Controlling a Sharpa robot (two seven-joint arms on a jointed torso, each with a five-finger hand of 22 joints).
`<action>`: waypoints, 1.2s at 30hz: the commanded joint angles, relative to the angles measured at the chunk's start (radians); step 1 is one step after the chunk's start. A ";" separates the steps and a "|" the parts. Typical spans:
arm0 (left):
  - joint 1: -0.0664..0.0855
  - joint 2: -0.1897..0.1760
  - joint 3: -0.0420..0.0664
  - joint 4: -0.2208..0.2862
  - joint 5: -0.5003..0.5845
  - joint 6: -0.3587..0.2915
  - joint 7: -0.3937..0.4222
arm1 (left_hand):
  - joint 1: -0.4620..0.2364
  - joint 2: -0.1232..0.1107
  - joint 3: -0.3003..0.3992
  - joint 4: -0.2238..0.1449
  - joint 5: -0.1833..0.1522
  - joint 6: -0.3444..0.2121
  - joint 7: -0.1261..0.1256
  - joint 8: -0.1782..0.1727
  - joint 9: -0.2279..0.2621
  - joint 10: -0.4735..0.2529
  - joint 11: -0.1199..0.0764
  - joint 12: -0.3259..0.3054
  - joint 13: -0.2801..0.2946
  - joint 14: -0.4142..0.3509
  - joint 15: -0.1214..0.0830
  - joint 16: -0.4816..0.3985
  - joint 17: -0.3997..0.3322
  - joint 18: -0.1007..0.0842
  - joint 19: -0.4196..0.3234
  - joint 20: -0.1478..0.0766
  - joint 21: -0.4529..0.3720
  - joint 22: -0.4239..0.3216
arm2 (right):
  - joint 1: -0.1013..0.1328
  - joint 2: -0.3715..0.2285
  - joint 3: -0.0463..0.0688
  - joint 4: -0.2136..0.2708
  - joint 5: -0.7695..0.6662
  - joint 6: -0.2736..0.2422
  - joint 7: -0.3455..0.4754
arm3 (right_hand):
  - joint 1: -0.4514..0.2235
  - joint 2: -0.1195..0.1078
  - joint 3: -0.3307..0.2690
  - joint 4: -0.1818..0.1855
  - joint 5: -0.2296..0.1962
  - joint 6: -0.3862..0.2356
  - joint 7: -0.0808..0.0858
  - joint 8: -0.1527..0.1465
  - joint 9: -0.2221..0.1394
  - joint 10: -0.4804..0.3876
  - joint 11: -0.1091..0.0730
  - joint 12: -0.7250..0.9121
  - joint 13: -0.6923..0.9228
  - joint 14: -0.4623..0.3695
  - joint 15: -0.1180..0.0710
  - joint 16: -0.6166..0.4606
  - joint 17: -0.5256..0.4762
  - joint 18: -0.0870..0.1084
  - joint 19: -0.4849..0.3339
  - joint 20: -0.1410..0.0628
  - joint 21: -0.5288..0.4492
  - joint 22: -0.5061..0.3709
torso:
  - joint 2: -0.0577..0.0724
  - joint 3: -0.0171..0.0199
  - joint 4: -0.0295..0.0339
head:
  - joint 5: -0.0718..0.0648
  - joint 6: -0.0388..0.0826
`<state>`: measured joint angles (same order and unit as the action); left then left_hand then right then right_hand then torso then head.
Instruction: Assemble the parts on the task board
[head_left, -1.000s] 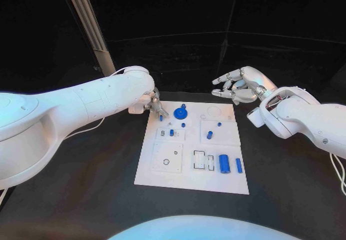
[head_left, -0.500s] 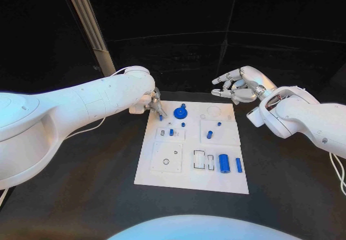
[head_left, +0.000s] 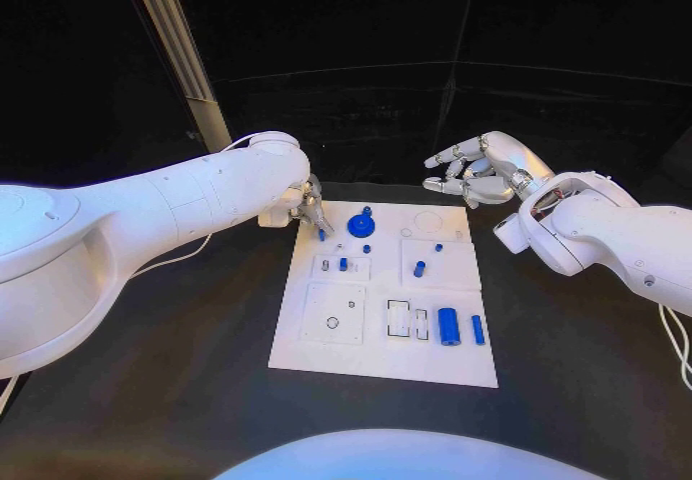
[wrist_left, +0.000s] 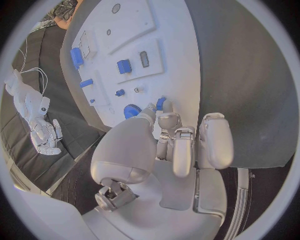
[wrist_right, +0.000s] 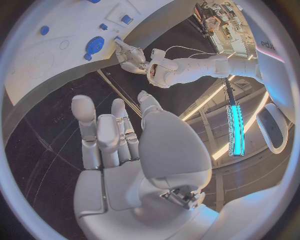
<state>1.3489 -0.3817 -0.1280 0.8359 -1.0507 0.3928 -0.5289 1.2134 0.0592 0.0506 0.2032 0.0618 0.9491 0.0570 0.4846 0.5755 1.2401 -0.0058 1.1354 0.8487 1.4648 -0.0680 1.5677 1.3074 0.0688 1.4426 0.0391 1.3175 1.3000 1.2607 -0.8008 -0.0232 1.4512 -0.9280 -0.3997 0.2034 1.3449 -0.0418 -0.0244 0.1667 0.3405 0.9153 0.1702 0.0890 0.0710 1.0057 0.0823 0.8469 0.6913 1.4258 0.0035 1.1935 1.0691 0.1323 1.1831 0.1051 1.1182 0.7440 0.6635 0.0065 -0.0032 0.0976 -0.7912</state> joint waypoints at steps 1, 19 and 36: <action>0.001 0.001 0.000 -0.001 0.008 0.006 0.013 | 0.030 0.026 0.022 -0.019 -0.005 0.004 -0.002 0.007 0.003 0.002 -0.011 0.005 -0.001 0.106 -0.008 0.003 0.263 0.003 0.003 -0.004 0.004 0.001 | 0.002 0.001 0.001 0.000 0.003 0.005 0.003 | 0.006 0.005 -0.002 0.000 0.003 -0.007 -0.002 0.001 0.000 -0.008 -0.001 0.005 -0.001 -0.005 -0.001 -0.001 0.000 0.019 -0.004 0.003 -0.003 -0.001 | 0.000 0.0001 0.0000 | -0.001 0.000; 0.002 -0.068 0.000 0.104 0.074 -0.133 0.051 | 0.063 -0.015 0.372 -0.168 -0.007 -0.032 -0.005 0.059 0.051 0.024 -0.017 -0.006 -0.003 0.106 -0.011 0.003 0.263 0.000 0.007 -0.008 0.007 0.012 | 0.002 -0.003 0.001 0.000 0.003 0.007 0.002 | 0.007 0.007 -0.002 0.001 0.004 -0.006 -0.002 0.001 0.000 -0.008 -0.001 0.006 -0.002 -0.005 -0.001 -0.002 0.000 0.019 -0.004 0.003 -0.004 -0.001 | -0.004 0.0000 0.0046 | 0.001 0.000; -0.002 -0.252 -0.020 0.423 -0.025 -0.348 0.060 | 0.027 -0.050 0.443 -0.178 -0.007 -0.029 -0.010 0.079 0.065 0.038 -0.019 0.002 0.006 0.106 -0.013 0.003 0.263 -0.001 0.012 -0.010 0.013 0.021 | 0.002 -0.006 0.001 -0.008 0.003 0.010 0.002 | 0.000 0.014 -0.013 0.015 -0.025 -0.006 -0.001 0.003 0.000 -0.009 -0.001 0.013 -0.006 -0.004 -0.001 -0.001 -0.001 0.019 -0.002 0.003 -0.006 -0.003 | -0.011 -0.0034 0.0238 | -0.006 -0.009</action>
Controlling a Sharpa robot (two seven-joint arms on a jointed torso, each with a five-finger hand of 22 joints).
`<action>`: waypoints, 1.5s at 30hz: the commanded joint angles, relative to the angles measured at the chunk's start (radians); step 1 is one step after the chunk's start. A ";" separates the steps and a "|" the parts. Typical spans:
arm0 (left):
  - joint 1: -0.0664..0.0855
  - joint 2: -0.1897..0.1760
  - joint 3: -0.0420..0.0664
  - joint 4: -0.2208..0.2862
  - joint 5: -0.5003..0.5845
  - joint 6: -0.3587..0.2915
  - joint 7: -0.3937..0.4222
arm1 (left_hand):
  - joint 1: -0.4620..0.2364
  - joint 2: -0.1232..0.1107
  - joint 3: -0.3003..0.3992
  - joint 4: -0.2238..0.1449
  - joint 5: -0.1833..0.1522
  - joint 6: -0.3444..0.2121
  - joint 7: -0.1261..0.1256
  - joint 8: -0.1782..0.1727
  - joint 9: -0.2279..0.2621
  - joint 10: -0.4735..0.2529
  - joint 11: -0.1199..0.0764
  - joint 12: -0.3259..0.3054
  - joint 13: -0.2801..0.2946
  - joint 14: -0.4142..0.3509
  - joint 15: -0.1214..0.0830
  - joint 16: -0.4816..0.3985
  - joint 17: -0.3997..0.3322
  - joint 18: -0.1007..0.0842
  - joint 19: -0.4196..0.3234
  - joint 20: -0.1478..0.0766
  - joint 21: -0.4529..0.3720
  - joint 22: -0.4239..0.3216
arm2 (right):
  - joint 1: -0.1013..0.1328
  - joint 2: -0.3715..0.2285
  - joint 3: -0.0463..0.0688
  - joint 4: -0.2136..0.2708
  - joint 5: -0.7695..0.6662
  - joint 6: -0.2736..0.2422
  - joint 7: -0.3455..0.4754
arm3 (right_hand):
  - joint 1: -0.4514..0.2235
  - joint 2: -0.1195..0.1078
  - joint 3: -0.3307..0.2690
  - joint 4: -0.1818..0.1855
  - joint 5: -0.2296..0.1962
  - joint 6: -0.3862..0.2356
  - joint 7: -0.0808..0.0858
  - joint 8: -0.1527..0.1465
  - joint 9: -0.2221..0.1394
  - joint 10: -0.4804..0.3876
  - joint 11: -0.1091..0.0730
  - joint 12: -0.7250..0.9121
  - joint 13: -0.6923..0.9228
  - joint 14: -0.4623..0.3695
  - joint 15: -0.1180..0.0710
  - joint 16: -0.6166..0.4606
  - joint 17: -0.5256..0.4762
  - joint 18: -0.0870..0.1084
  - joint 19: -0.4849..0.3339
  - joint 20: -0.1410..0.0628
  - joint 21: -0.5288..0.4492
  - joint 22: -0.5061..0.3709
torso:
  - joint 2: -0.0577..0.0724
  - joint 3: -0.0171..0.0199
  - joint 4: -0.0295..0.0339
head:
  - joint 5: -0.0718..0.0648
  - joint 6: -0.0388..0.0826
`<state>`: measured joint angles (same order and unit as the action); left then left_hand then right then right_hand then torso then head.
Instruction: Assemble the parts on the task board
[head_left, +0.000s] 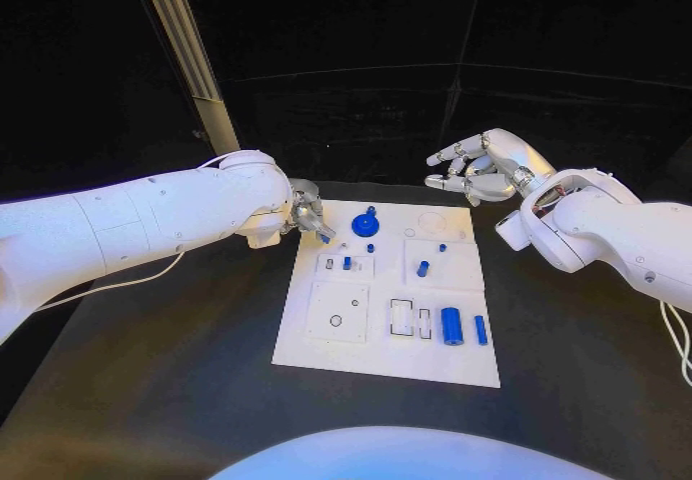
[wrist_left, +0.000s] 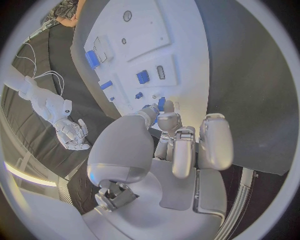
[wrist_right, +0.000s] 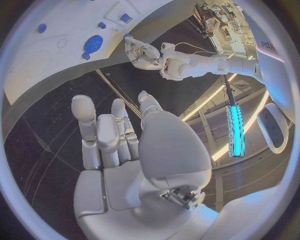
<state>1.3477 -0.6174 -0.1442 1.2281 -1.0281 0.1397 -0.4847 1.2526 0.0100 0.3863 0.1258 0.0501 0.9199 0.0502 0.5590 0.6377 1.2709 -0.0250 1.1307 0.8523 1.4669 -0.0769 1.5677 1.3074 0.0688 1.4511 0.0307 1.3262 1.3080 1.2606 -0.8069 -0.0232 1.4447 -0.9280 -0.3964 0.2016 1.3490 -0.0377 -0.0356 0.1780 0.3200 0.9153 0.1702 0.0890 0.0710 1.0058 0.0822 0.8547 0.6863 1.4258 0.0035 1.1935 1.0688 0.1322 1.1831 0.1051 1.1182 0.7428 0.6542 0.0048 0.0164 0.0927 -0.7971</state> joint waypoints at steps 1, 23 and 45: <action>-0.002 -0.025 -0.006 0.044 -0.050 -0.103 0.015 | -0.013 -0.002 0.111 -0.101 0.004 0.000 -0.004 0.006 0.003 0.008 -0.001 0.007 0.002 0.104 -0.004 0.003 0.263 -0.001 0.004 -0.002 0.004 0.013 | 0.002 0.000 0.001 -0.002 0.003 0.007 0.004 | -0.004 0.010 -0.001 0.004 -0.005 -0.006 -0.001 0.003 0.000 -0.009 -0.001 0.005 -0.001 -0.004 -0.001 -0.001 0.000 0.019 -0.002 0.003 -0.006 -0.001 | -0.002 -0.0021 0.0051 | -0.001 -0.004; -0.047 -0.068 -0.021 0.146 -0.058 -0.124 0.008 | -0.017 -0.007 0.121 -0.102 0.004 0.001 -0.005 0.009 0.005 0.010 -0.001 0.008 0.002 0.104 -0.005 0.003 0.263 -0.001 0.005 -0.002 0.005 0.014 | 0.001 0.003 0.001 -0.010 0.003 0.012 0.006 | -0.004 0.010 -0.001 0.004 -0.005 -0.006 -0.001 0.003 0.000 -0.009 -0.001 0.005 -0.001 -0.004 -0.001 -0.001 0.000 0.019 -0.002 0.003 -0.006 -0.001 | 0.000 -0.0001 0.0010 | 0.001 -0.015; -0.050 -0.064 -0.025 0.139 -0.058 -0.036 -0.027 | -0.019 -0.010 0.128 -0.103 0.003 0.001 -0.005 0.010 0.006 0.009 -0.002 0.004 -0.003 0.104 -0.005 0.003 0.263 -0.001 0.004 -0.003 0.003 0.012 | 0.001 0.004 0.001 -0.010 0.003 0.014 0.007 | -0.004 0.010 -0.001 0.004 -0.005 -0.006 -0.001 0.003 0.000 -0.009 -0.001 0.005 -0.001 -0.004 -0.001 -0.001 0.000 0.019 -0.002 0.003 -0.006 -0.001 | 0.000 -0.0002 0.0005 | 0.003 -0.020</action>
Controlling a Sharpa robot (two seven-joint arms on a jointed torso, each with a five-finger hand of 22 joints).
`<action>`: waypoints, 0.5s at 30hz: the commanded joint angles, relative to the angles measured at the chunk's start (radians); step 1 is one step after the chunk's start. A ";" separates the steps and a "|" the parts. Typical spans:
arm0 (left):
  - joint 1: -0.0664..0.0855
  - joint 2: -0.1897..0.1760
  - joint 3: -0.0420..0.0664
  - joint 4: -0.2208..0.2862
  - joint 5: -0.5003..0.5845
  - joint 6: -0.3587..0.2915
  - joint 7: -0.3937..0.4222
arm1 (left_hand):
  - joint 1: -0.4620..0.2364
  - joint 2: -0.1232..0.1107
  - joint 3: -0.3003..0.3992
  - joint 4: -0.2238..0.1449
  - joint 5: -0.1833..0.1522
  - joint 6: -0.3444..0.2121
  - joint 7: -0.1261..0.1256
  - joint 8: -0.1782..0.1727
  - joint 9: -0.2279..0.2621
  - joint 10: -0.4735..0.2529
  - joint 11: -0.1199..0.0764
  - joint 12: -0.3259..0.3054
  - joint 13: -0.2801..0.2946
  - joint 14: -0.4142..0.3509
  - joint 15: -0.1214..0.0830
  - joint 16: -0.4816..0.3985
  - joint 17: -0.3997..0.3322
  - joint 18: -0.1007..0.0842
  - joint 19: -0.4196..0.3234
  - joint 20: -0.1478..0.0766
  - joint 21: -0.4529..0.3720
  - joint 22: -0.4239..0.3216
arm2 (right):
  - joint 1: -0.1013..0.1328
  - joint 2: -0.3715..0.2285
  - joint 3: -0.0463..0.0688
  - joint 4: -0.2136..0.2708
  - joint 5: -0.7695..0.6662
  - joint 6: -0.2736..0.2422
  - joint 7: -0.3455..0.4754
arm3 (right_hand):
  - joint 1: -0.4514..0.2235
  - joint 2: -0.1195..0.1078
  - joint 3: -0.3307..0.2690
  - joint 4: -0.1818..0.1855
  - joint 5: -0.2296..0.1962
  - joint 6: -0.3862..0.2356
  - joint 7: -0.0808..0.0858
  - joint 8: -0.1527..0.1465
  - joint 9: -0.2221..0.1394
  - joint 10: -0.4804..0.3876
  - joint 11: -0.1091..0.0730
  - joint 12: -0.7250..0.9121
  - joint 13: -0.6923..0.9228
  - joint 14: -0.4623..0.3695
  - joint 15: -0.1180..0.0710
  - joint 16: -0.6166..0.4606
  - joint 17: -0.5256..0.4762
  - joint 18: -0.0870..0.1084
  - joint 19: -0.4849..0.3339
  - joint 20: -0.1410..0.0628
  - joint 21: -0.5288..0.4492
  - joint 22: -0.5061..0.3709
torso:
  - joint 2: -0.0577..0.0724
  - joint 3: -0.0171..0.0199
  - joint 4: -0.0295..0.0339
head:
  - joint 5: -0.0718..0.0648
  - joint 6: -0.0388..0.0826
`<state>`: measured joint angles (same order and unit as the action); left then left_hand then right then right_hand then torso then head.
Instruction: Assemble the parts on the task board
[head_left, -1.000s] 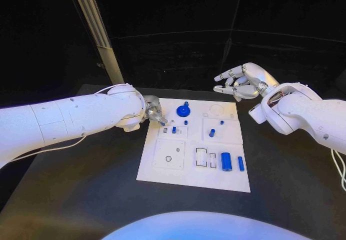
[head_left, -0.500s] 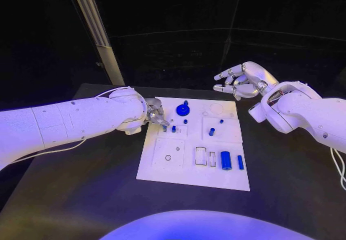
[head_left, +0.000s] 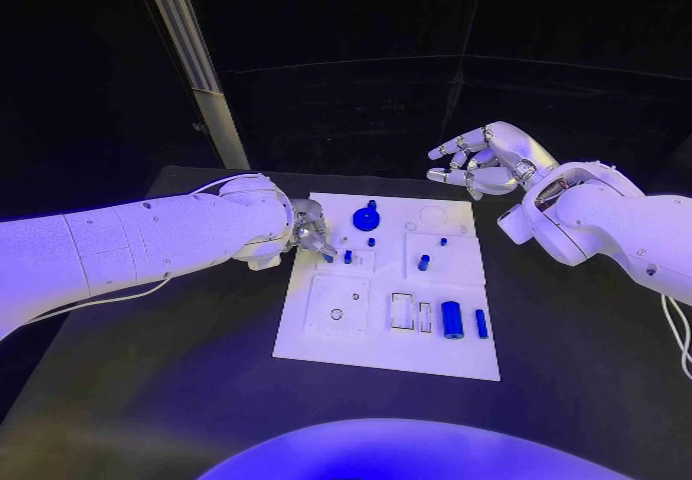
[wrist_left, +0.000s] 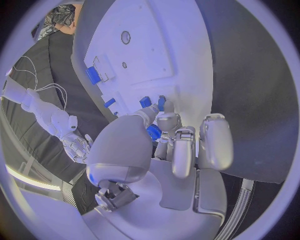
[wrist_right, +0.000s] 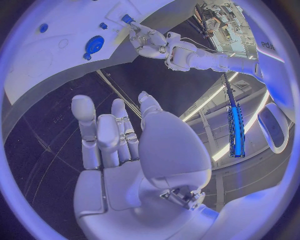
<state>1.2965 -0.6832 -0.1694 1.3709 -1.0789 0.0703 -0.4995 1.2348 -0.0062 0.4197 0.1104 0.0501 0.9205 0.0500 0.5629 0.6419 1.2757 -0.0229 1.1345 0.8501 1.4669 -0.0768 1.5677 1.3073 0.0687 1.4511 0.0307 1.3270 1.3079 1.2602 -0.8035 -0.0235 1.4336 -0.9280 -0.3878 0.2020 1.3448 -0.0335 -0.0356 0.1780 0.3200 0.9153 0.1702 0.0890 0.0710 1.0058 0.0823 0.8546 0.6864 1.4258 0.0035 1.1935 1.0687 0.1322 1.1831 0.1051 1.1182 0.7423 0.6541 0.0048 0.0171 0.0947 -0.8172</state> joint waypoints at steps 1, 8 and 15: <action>0.001 0.003 0.000 -0.005 -0.008 0.035 -0.012 | -0.002 0.006 0.095 -0.088 0.003 0.001 -0.005 0.006 0.002 0.004 -0.004 0.000 -0.001 0.104 -0.006 0.003 0.263 -0.001 0.004 -0.003 0.002 0.013 | 0.002 0.001 0.001 0.001 0.003 0.005 0.007 | 0.000 0.006 -0.001 0.004 -0.005 -0.006 -0.001 0.003 0.000 -0.009 -0.001 0.005 -0.002 -0.004 -0.001 -0.001 0.000 0.019 -0.002 0.003 -0.006 -0.001 | 0.001 -0.0002 -0.0003 | 0.001 0.000; 0.001 0.005 -0.006 -0.006 -0.008 0.041 -0.013 | -0.002 0.006 0.095 -0.088 0.003 0.001 -0.005 0.006 0.002 0.004 -0.004 0.000 -0.001 0.104 -0.006 0.003 0.263 -0.001 0.004 -0.003 0.002 0.013 | 0.002 0.001 0.001 0.001 0.003 0.005 0.007 | 0.000 0.006 -0.001 0.004 -0.005 -0.006 -0.001 0.003 0.000 -0.009 -0.001 0.005 -0.002 -0.004 -0.001 -0.001 0.000 0.019 -0.002 0.003 -0.006 -0.001 | 0.001 0.0002 -0.0004 | 0.000 -0.001; 0.001 0.004 -0.009 -0.006 -0.007 0.043 -0.015 | -0.002 0.006 0.095 -0.088 0.003 0.001 -0.005 0.006 0.002 0.004 -0.004 0.000 -0.001 0.104 -0.006 0.003 0.263 -0.001 0.004 -0.003 0.002 0.013 | 0.002 0.000 0.001 0.002 0.003 0.005 0.007 | 0.000 0.006 -0.001 0.004 -0.005 -0.006 -0.001 0.003 0.000 -0.009 -0.001 0.005 -0.002 -0.004 -0.001 -0.001 0.000 0.019 -0.002 0.003 -0.006 -0.001 | 0.000 0.0001 0.0007 | 0.000 -0.003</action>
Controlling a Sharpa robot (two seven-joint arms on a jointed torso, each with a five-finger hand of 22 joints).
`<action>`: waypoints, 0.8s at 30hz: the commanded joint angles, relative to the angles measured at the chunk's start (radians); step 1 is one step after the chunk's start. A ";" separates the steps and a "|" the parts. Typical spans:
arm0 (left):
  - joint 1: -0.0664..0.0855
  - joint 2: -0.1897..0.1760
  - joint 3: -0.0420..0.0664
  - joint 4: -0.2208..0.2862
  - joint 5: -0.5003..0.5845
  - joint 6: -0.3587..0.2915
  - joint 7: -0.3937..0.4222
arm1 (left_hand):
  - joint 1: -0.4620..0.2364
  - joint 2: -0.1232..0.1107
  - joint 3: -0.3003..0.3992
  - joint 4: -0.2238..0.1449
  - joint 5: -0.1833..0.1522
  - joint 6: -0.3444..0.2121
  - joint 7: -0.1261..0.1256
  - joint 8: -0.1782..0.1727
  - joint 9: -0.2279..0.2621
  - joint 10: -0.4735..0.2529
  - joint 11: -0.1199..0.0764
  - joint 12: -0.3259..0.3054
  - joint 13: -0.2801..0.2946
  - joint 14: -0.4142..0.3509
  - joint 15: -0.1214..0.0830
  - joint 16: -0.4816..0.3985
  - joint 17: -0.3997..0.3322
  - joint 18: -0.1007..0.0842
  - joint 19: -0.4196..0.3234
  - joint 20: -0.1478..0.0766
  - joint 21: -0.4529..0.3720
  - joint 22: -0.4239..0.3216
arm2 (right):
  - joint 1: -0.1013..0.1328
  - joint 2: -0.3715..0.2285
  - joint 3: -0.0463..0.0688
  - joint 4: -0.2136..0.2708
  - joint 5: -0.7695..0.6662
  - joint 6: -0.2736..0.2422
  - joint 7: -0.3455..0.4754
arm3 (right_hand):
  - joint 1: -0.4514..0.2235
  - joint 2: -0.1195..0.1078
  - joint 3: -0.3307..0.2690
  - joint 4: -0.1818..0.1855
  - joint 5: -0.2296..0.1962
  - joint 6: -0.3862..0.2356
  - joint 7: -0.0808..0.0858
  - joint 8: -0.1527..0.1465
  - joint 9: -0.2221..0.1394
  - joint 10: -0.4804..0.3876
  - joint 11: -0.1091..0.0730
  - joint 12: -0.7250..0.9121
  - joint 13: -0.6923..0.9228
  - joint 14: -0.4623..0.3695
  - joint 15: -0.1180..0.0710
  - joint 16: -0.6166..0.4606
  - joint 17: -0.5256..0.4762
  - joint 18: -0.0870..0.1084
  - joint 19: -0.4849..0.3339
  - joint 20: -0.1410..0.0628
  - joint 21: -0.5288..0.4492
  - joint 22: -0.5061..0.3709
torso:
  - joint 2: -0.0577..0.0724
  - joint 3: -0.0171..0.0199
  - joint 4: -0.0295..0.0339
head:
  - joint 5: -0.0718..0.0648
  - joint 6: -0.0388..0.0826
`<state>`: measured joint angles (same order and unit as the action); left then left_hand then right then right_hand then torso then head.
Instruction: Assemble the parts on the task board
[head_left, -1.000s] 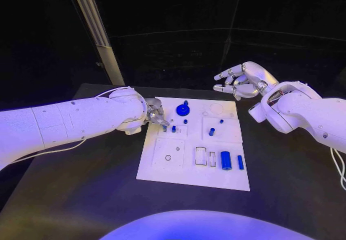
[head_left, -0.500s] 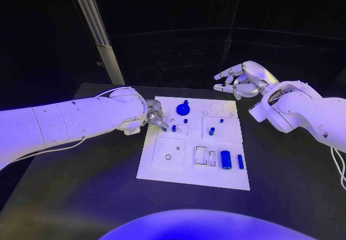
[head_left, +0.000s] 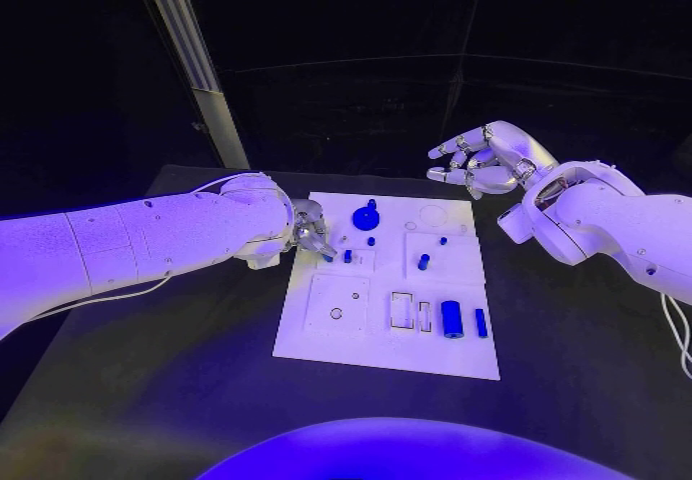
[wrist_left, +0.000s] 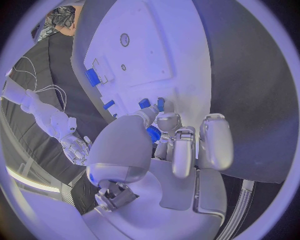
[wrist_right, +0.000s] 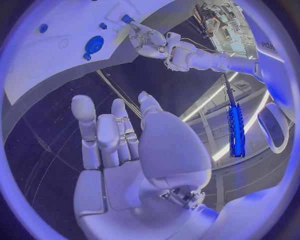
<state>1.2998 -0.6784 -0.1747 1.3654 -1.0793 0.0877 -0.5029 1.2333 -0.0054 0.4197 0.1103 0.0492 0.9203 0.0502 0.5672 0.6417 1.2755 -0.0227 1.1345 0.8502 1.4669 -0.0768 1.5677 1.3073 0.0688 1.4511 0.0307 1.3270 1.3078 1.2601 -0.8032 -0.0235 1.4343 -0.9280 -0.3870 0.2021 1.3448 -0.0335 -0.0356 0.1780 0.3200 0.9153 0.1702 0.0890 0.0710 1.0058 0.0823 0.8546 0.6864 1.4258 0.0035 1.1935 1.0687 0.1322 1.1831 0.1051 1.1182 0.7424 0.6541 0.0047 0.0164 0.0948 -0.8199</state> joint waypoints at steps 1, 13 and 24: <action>-0.002 -0.001 -0.004 -0.001 -0.007 0.027 -0.013 | 0.000 0.005 0.095 -0.088 0.004 0.001 -0.005 0.002 0.002 0.004 -0.004 0.000 -0.001 0.104 -0.005 0.003 0.263 -0.001 0.004 -0.003 0.002 0.013 | 0.002 0.000 0.001 0.002 0.003 0.004 0.007 | 0.000 0.006 -0.001 0.004 -0.005 -0.006 -0.001 0.003 0.000 -0.009 -0.001 0.005 -0.002 -0.004 -0.001 -0.001 0.000 0.019 -0.002 0.003 -0.006 -0.001 | 0.000 0.0002 0.0014 | 0.000 0.000; -0.002 0.005 -0.006 -0.003 -0.007 0.027 -0.009 | -0.029 -0.018 0.106 -0.080 0.004 0.013 -0.010 0.013 0.006 0.010 -0.007 0.003 0.004 0.104 -0.007 0.003 0.263 -0.002 0.005 -0.004 0.004 0.015 | 0.002 0.000 0.001 0.002 0.003 0.004 0.007 | 0.001 0.008 -0.005 0.007 -0.010 -0.007 -0.001 0.003 0.000 -0.009 -0.001 0.008 -0.003 -0.004 -0.001 -0.001 0.000 0.019 -0.002 0.003 -0.006 -0.002 | 0.001 0.0002 0.0001 | 0.000 -0.003; -0.002 0.026 -0.006 -0.026 -0.007 0.045 -0.014 | -0.102 -0.052 0.089 -0.040 0.004 0.031 -0.018 0.023 0.008 0.016 -0.014 0.003 0.003 0.104 -0.013 0.003 0.263 -0.001 0.006 -0.009 0.002 0.016 | 0.002 0.000 0.001 0.004 0.003 0.004 0.006 | 0.001 0.008 -0.005 0.007 -0.010 -0.007 -0.001 0.003 0.000 -0.009 -0.001 0.008 -0.003 -0.004 -0.001 -0.001 0.000 0.019 -0.002 0.003 -0.006 -0.002 | 0.000 0.0004 0.0004 | -0.001 -0.006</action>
<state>1.3011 -0.6553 -0.1774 1.3411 -1.0822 0.0970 -0.5083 1.1390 -0.0563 0.5096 0.0622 0.0465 0.9424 0.0320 0.5875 0.6506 1.2886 -0.0322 1.1345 0.8523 1.4670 -0.0841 1.5677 1.3074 0.0688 1.4544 0.0275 1.3270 1.3078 1.2601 -0.8033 -0.0235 1.4355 -0.9280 -0.3865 0.2023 1.3449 -0.0336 -0.0394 0.1818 0.3134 0.9153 0.1701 0.0890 0.0710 1.0058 0.0823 0.8596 0.6843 1.4257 0.0035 1.1935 1.0686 0.1322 1.1831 0.1051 1.1182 0.7416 0.6545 0.0049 0.0169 0.0939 -0.8246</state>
